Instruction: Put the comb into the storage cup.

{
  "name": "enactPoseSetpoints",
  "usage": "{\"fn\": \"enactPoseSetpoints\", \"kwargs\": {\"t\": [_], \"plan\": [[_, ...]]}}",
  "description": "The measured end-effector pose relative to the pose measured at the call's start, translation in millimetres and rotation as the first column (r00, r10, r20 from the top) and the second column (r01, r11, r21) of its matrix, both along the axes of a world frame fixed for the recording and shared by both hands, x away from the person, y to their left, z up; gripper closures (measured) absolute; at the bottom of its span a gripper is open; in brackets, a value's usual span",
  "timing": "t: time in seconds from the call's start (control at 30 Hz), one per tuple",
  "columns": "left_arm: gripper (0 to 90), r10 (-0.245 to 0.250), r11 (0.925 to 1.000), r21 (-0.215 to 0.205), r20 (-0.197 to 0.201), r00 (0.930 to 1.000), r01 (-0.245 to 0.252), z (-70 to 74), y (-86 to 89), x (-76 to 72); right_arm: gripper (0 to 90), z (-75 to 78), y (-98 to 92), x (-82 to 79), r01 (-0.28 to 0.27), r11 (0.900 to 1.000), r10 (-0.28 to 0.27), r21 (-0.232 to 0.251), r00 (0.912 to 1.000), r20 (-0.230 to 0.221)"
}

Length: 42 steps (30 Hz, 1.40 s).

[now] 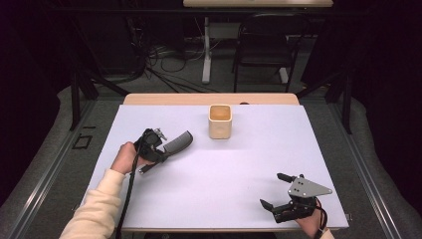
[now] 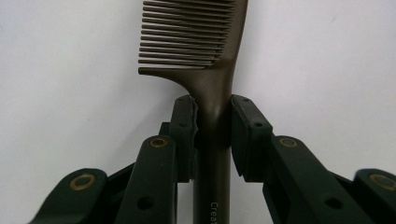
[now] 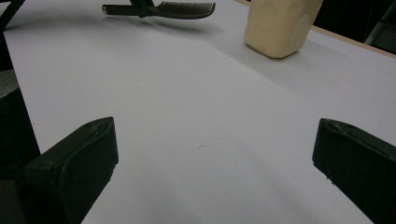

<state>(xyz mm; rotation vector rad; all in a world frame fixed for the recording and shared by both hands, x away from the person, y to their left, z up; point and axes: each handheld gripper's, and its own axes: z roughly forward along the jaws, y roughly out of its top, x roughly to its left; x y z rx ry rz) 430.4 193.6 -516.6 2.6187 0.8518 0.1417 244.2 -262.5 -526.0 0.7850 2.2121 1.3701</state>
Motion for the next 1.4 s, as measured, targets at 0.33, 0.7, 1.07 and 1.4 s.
{"fn": "enactPoseSetpoints", "kwargs": {"t": [0.33, 0.7, 1.07, 1.4], "plan": [[72.3, 0.016, 0.9973, -0.073, 0.045, 0.9989, -0.012, 3.0, 3.8, -7.2, 0.2, 0.1, 0.2, 0.0, 0.005, 1.0, -0.005, 0.001, 1.0, 0.0], [72.3, 0.044, 0.987, -0.158, 0.097, 0.9943, -0.028, 8.0, 6.4, -13.4, 0.0, -0.6, -0.2, 1.3, 0.006, 1.0, -0.006, 0.0, 0.9999, -0.014], [72.4, 0.087, 0.9714, -0.231, 0.137, 0.9867, -0.054, 9.2, 8.8, -15.2, 0.0, -0.8, -0.3, 1.6, 0.008, 1.0, -0.008, -0.001, 0.9998, -0.018], [72.4, 0.13, 0.9538, -0.292, 0.186, 0.974, -0.071, 9.1, 8.0, -16.7, 0.0, -1.2, -0.4, 2.1, 0.009, 1.0, -0.009, 0.001, 0.9998, -0.018]]}}
